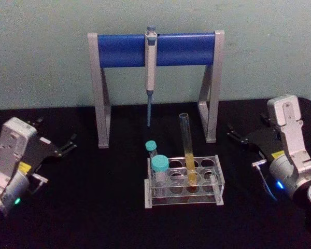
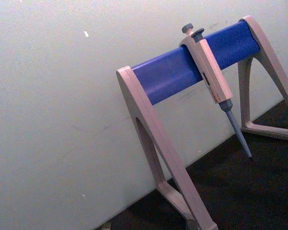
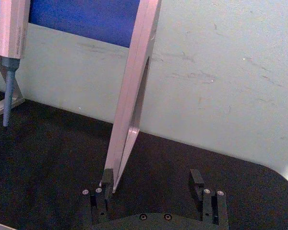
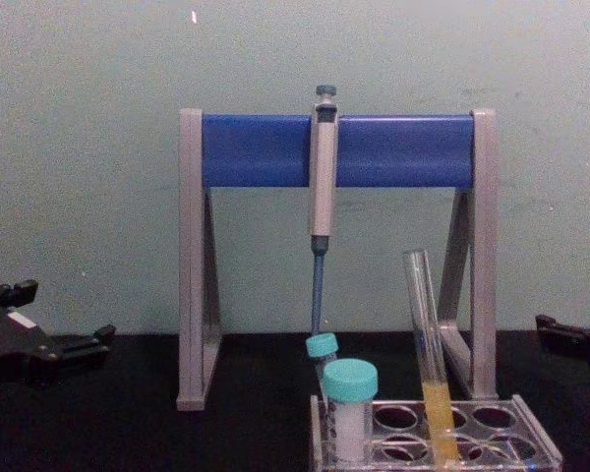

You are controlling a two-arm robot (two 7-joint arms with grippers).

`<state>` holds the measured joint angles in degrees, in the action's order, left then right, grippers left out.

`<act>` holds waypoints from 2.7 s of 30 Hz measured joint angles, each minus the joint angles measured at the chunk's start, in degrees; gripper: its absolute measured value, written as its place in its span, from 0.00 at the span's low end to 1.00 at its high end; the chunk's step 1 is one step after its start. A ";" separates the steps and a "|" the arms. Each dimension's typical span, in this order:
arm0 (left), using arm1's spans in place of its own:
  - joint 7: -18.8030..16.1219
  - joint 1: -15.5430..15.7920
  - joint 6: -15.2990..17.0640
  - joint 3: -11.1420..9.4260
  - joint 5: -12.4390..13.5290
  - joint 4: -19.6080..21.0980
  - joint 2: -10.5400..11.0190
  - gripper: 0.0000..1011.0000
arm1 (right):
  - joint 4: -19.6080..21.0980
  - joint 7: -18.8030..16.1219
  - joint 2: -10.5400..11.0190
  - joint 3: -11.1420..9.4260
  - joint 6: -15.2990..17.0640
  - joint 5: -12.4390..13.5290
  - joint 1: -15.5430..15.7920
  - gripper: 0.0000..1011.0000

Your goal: Pick up the test tube from the test tube rack, shake it, then place it back into the test tube rack.

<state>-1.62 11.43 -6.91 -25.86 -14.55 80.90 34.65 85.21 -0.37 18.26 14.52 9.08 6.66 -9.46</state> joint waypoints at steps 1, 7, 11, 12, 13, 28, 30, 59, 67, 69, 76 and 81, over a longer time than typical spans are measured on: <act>0.00 0.00 0.00 0.00 0.00 0.00 0.00 0.99 | 0.00 0.01 0.01 0.01 -0.01 0.00 0.00 0.99; 0.00 0.00 0.00 0.00 0.00 0.00 0.00 0.99 | 0.03 0.04 0.03 0.04 -0.07 0.00 0.03 0.99; 0.00 0.00 0.00 0.00 0.00 0.00 0.00 0.99 | 0.06 0.08 0.05 0.05 -0.10 0.00 0.05 0.99; 0.00 0.00 0.00 0.00 0.00 0.00 0.00 0.99 | 0.07 0.08 0.05 0.05 -0.11 0.00 0.06 0.99; 0.00 0.00 0.00 0.00 0.00 0.00 0.00 0.99 | 0.08 0.09 0.06 0.05 -0.11 0.00 0.06 0.99; 0.00 0.00 0.00 0.00 0.00 0.00 0.00 0.99 | 0.08 0.09 0.06 0.05 -0.19 0.00 0.07 0.99; 0.00 0.00 0.00 0.00 0.00 0.00 0.00 0.99 | 0.08 0.09 0.06 0.05 -0.19 0.00 0.07 0.99; 0.00 0.00 0.00 0.00 0.00 0.00 0.00 0.99 | 0.08 0.09 0.06 0.05 -0.18 0.01 0.07 0.99; 0.00 0.00 0.00 0.00 0.00 0.00 0.00 0.99 | 0.08 0.09 0.06 0.04 -0.18 0.00 0.06 0.99; 0.00 0.00 0.00 0.00 0.00 0.00 0.00 0.99 | 0.08 0.09 0.06 0.04 -0.18 0.00 0.06 0.99; 0.00 0.00 0.00 0.00 0.00 0.00 0.00 0.99 | 0.08 0.09 0.06 0.05 -0.18 0.00 0.06 0.99; 0.00 0.00 0.00 0.00 0.00 0.00 0.00 0.99 | 0.08 0.09 0.06 0.05 -0.18 0.00 0.06 0.99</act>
<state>-1.62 11.43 -6.91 -25.86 -14.55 80.90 34.65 85.29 -0.28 18.32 14.57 8.90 6.67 -9.40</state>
